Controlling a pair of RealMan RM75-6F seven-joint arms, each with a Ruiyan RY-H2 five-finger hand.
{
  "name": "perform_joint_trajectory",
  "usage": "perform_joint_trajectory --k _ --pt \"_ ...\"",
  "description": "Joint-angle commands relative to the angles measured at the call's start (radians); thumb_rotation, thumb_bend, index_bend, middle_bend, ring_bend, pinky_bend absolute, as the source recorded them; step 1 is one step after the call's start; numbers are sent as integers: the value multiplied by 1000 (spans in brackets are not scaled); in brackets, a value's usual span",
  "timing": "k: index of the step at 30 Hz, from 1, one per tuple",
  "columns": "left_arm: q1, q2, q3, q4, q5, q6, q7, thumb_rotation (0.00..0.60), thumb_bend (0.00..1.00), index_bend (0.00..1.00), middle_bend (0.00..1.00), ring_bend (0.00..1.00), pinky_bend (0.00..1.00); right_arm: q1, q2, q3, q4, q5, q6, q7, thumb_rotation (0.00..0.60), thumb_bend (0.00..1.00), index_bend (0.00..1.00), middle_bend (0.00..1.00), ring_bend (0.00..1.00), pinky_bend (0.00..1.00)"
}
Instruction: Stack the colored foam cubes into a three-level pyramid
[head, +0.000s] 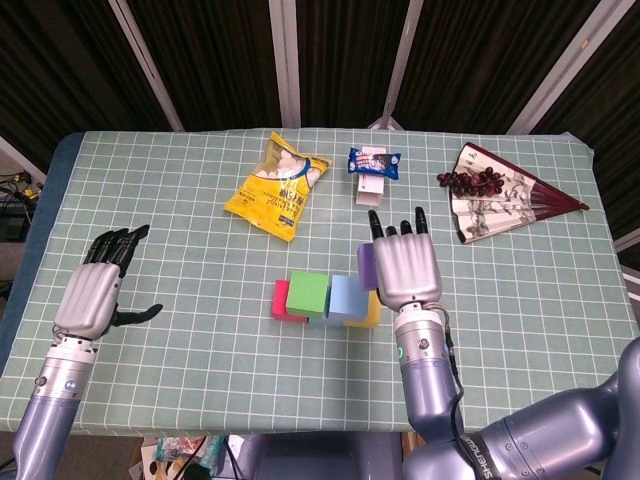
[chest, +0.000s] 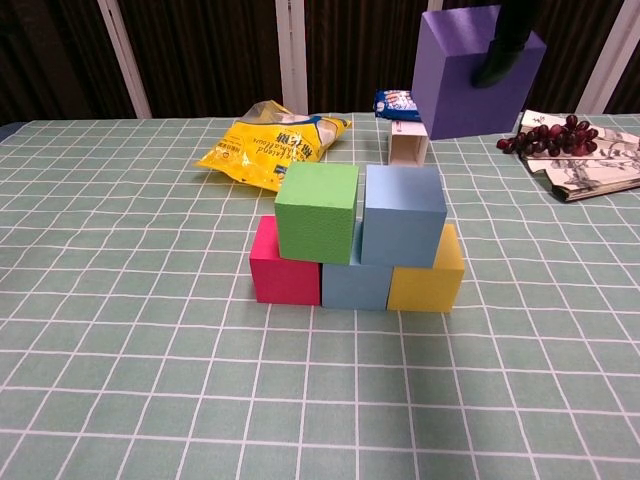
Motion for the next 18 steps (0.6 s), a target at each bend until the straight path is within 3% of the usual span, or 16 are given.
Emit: perform_joint_trajectory --k 1,18 --pt "1 5 -4 -3 0 0 -6 600 65 0 118 80 55 3 -18 16 0 14 21 0 600 289 0 459 227 0" --pt "2 17 -15 -27 -33 11 19 600 65 0 118 78 55 -17 -76 51 9 46 64 7 600 289 0 468 239 0"
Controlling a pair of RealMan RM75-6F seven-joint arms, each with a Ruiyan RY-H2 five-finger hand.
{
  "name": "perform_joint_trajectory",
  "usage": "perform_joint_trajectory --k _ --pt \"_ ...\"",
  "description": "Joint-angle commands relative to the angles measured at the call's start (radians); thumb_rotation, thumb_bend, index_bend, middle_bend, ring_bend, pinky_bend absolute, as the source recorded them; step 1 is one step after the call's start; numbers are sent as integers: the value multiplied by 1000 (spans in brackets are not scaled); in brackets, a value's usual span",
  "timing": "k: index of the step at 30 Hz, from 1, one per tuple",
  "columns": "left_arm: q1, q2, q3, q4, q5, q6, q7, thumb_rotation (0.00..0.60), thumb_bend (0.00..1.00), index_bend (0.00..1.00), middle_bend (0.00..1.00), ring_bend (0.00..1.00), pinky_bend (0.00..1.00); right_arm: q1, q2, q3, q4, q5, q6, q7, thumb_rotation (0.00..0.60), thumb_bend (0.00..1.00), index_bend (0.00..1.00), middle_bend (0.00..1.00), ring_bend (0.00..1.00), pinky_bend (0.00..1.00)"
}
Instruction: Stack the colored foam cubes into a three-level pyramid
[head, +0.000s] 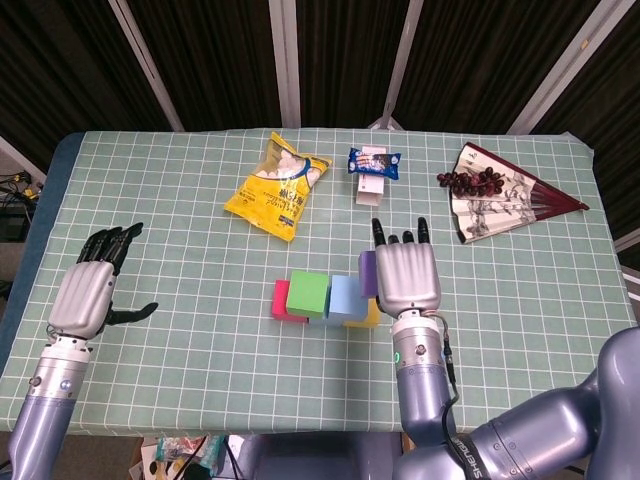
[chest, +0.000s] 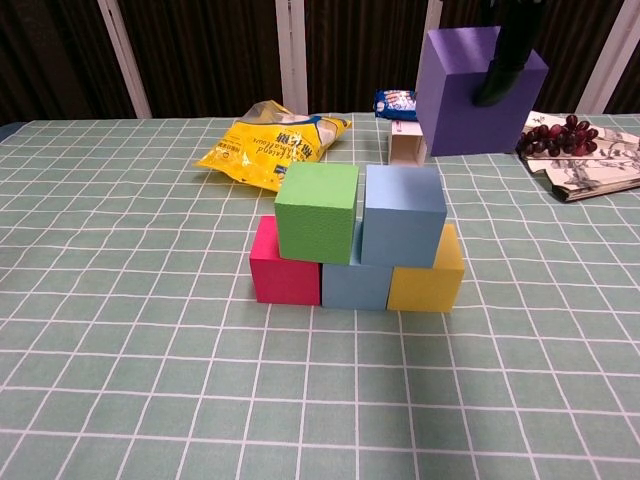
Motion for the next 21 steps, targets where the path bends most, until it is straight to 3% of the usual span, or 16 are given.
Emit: perform_joint_trajectory --k 1,9,21 --pt "-1 0 -1 0 -4 -2 1 600 65 0 118 78 55 -2 -13 12 5 9 0 3 600 289 0 468 239 0" --pt "-1 -2 -2 0 -5 -1 -1 600 65 0 117 78 54 -32 -24 85 18 29 -62 56 600 289 0 469 239 0" --pt "-3 -7 -2 0 -9 0 6 600 65 0 117 78 53 -50 -30 91 13 -6 -89 87 600 289 0 469 239 0"
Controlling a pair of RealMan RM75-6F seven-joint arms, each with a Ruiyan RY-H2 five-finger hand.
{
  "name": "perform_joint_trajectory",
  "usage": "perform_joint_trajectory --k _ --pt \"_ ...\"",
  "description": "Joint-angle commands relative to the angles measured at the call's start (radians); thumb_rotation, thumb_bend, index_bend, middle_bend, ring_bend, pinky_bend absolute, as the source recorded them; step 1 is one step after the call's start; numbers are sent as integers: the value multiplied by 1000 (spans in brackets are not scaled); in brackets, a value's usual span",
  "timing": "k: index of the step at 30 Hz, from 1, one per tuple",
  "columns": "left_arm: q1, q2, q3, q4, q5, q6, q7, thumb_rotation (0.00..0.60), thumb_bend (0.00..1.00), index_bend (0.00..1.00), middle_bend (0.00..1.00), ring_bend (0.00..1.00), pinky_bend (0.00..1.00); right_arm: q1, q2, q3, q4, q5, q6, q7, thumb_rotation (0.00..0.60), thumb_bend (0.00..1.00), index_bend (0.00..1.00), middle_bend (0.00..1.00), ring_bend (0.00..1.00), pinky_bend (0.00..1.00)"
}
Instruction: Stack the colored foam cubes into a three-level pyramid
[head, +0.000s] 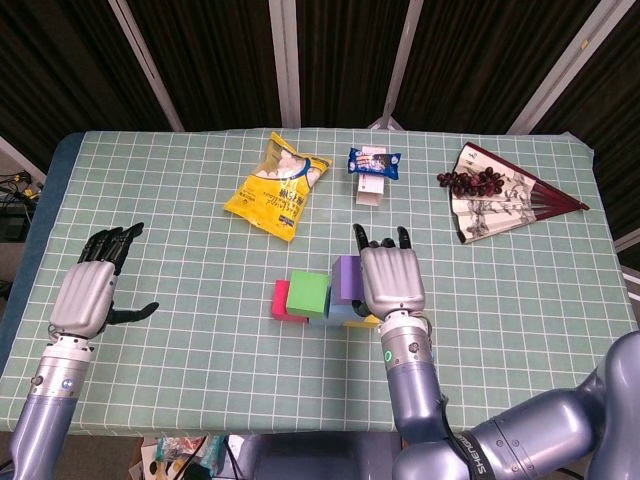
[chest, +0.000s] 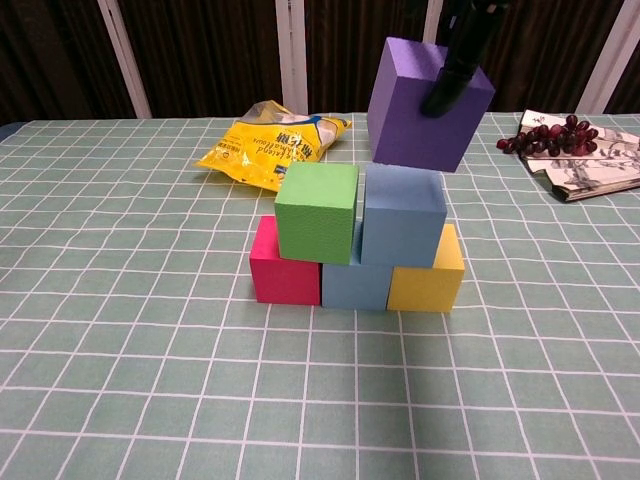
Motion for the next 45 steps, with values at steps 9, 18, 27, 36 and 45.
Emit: perform_joint_trajectory --k 9,18,27,36,45 --pt "1 6 -6 -1 -8 1 -10 600 65 0 117 78 50 32 -70 2 52 -2 9 9 600 288 0 469 239 0" --pt "1 7 -7 2 -10 0 -13 600 65 0 117 78 50 40 -112 12 88 0 39 7 600 288 8 482 249 0" --pt "1 6 -7 1 -8 2 -14 600 65 0 117 78 50 33 -130 25 88 3 62 -3 600 288 9 491 254 0" --pt "1 7 -7 0 -7 3 -16 600 65 0 117 78 50 25 -149 28 93 -9 70 -8 600 288 9 495 254 0" --pt "1 8 -8 0 -8 1 -19 600 65 0 117 78 50 21 -173 32 100 -17 84 -9 600 287 8 498 254 0"
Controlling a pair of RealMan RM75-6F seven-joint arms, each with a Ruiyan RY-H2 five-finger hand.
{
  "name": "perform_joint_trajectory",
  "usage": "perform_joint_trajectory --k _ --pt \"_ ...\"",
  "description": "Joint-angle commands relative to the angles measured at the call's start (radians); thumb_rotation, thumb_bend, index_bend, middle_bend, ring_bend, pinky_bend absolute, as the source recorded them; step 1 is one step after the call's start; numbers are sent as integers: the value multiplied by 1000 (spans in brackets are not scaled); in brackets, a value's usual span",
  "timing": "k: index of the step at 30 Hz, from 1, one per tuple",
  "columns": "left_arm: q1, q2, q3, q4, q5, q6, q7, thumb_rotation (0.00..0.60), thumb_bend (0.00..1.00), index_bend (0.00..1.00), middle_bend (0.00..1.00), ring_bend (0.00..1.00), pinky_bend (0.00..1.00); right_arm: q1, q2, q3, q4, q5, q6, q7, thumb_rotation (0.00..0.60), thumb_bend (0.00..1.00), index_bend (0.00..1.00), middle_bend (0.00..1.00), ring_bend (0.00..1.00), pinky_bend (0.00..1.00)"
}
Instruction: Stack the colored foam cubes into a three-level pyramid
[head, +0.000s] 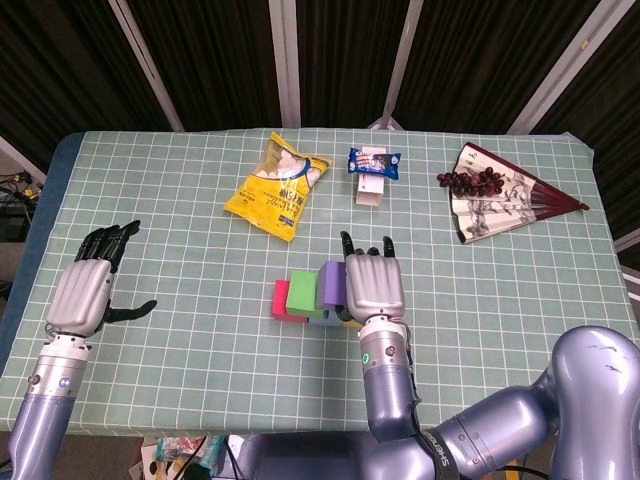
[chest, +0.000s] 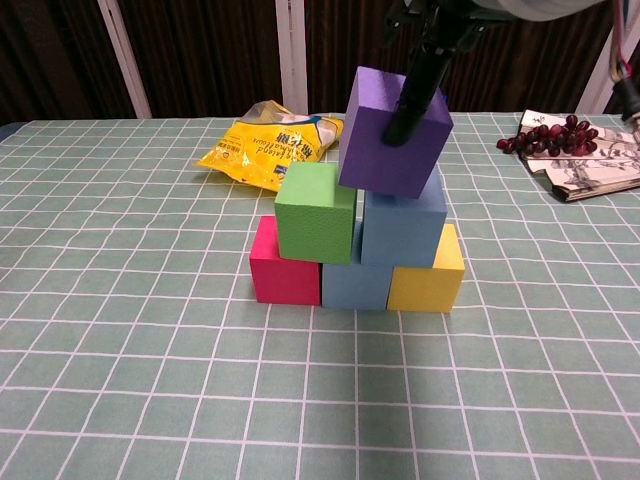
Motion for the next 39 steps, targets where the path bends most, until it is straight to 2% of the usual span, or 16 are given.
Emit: perform_joint_trajectory --k 1,39 --pt "0 1 -1 0 0 0 -1 600 65 0 117 78 50 -3 -6 1 5 -4 1 2 600 287 9 500 255 0" --pt "-2 6 -4 0 -11 -2 -3 600 65 0 117 78 50 -21 -67 21 56 -30 -2 -46 600 287 9 502 255 0"
